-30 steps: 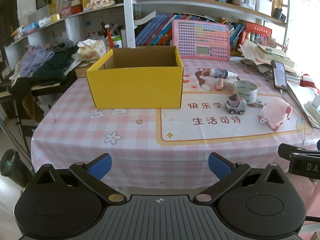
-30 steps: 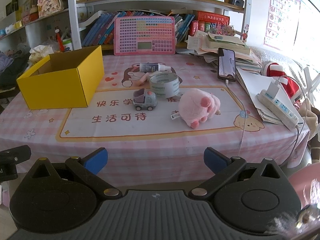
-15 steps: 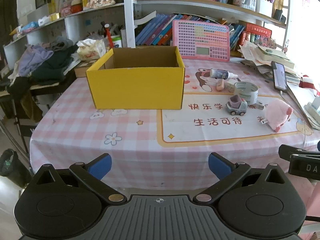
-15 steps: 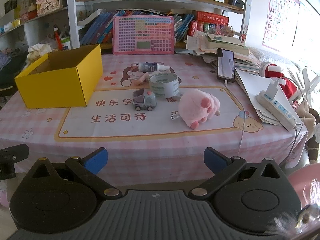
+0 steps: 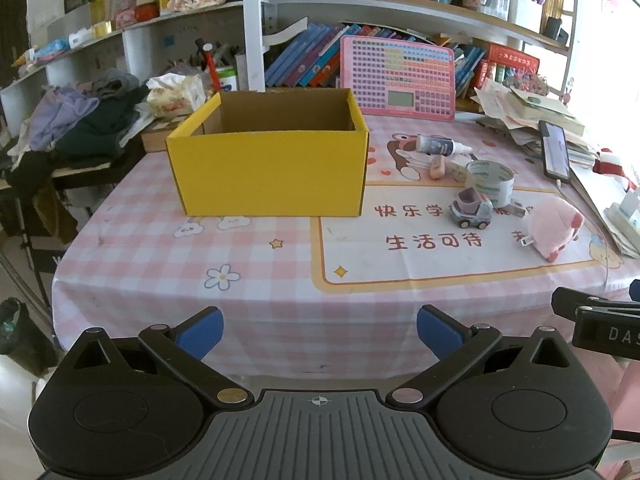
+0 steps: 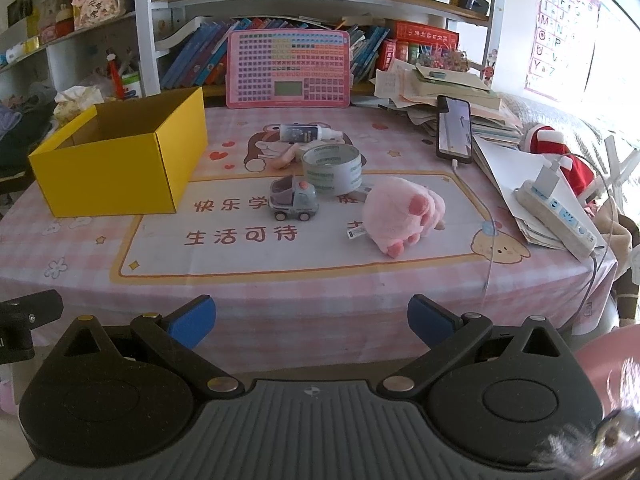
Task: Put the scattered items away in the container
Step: 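Move both tools toward the toy car and pink plush pig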
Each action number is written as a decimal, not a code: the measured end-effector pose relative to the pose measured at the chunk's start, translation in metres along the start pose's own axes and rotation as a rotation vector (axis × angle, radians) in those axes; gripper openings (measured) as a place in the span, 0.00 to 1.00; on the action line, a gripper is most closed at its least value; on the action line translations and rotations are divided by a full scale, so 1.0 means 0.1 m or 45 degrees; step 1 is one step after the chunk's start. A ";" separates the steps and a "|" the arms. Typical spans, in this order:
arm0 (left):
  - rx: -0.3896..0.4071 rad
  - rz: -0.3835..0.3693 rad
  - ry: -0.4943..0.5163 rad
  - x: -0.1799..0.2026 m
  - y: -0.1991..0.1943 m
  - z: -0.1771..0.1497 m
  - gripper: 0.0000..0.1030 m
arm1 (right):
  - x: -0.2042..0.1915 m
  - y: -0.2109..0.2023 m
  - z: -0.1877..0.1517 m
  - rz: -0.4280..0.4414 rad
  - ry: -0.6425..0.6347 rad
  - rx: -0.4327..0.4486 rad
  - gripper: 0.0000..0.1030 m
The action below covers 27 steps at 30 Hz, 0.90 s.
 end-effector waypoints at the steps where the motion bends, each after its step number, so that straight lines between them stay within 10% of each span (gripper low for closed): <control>1: -0.004 -0.011 -0.007 0.00 0.01 0.00 1.00 | 0.00 0.00 0.00 0.003 0.000 0.000 1.00; 27: -0.020 -0.156 0.069 0.30 0.22 0.09 1.00 | 0.11 0.27 0.11 0.026 0.032 -0.028 1.00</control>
Point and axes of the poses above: each gripper's, at about its wrist camera, not at the fingertips, and y roughly the way its jaws point, x to its right, z to its top, the point moved 7 cm from there along y, roughly the way its jaws point, and after that the axes turned 10 degrees about -y, right-handed, at the moved point
